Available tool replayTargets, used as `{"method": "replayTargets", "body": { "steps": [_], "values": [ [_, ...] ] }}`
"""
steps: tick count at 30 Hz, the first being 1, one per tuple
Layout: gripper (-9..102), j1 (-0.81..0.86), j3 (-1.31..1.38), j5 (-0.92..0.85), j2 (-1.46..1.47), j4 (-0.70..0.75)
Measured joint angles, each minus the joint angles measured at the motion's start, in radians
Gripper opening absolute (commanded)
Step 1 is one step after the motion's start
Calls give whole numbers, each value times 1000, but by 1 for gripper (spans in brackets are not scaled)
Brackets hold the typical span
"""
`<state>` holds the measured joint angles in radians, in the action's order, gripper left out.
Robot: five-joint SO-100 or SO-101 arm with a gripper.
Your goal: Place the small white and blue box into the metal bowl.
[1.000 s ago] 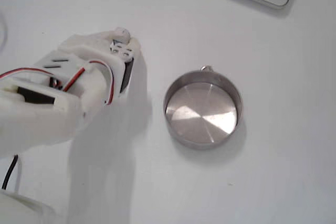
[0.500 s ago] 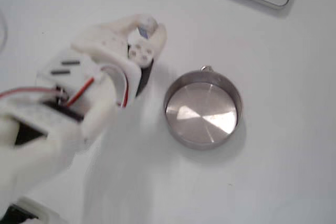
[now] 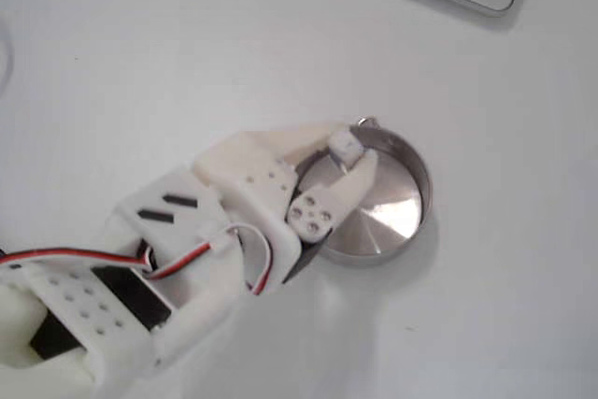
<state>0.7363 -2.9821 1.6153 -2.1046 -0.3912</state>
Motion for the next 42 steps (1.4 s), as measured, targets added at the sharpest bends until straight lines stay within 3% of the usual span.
{"method": "replayTargets", "body": {
  "steps": [5,14,20,22,30,42],
  "values": [
    [14,14,-2,0,-3,0],
    [14,17,-3,0,-9,0],
    [-5,-46,-6,0,-94,0],
    [-5,-52,-18,-12,-117,0],
    [-5,-342,-84,-411,-261,0],
    [-5,-741,-170,-1342,-472,0]
  ]
}}
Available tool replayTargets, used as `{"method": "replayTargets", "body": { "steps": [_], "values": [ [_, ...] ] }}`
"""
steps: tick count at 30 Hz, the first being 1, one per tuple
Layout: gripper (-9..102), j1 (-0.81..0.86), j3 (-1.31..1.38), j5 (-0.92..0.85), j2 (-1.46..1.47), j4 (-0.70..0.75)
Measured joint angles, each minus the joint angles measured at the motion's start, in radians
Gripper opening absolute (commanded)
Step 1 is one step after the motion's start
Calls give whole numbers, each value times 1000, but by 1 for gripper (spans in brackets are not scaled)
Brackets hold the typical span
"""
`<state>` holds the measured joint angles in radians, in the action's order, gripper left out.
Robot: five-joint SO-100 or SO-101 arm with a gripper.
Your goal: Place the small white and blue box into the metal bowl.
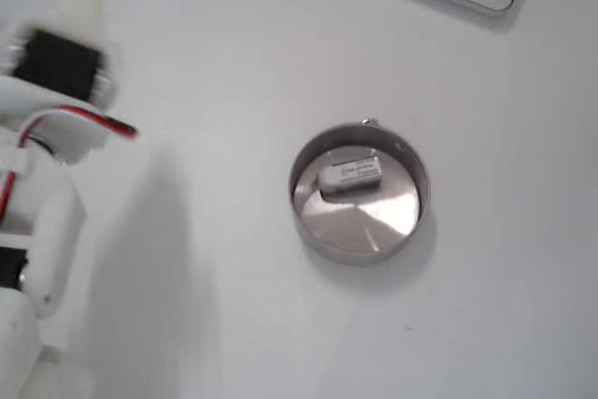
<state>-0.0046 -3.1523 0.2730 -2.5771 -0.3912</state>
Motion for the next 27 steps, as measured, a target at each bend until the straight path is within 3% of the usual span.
{"method": "replayTargets", "body": {
  "steps": [4,8,20,23,27],
  "values": [
    [-5,-110,0,-242,-15,40],
    [-5,-144,0,-325,-78,164],
    [-5,-143,-17,-339,-827,1146],
    [-5,-143,-14,-339,-897,1307],
    [-5,-143,-14,-339,-916,1404]
  ]
}}
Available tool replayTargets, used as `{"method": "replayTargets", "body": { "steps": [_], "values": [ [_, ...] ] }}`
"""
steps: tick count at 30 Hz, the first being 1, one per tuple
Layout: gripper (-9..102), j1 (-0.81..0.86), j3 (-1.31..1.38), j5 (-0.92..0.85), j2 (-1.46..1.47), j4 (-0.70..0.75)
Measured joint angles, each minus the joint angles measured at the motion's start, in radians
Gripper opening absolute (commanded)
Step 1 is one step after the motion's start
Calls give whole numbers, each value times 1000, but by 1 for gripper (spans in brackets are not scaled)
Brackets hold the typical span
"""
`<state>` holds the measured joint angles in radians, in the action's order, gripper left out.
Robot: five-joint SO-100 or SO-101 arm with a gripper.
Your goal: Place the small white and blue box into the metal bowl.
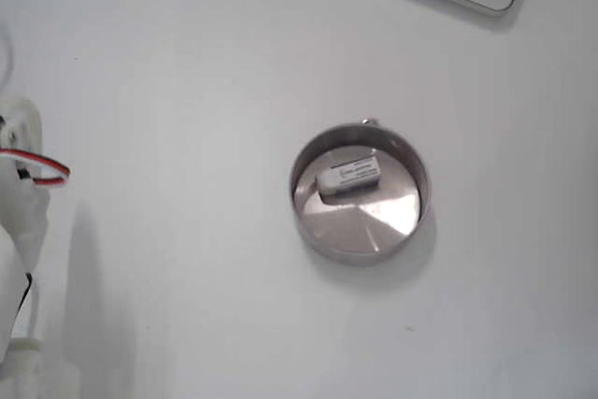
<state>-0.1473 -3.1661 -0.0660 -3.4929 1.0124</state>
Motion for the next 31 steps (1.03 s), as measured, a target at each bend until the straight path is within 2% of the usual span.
{"method": "replayTargets", "body": {
  "steps": [4,31],
  "values": [
    [-5,0,0,0,0,35],
    [-5,0,0,0,0,35]
  ]
}}
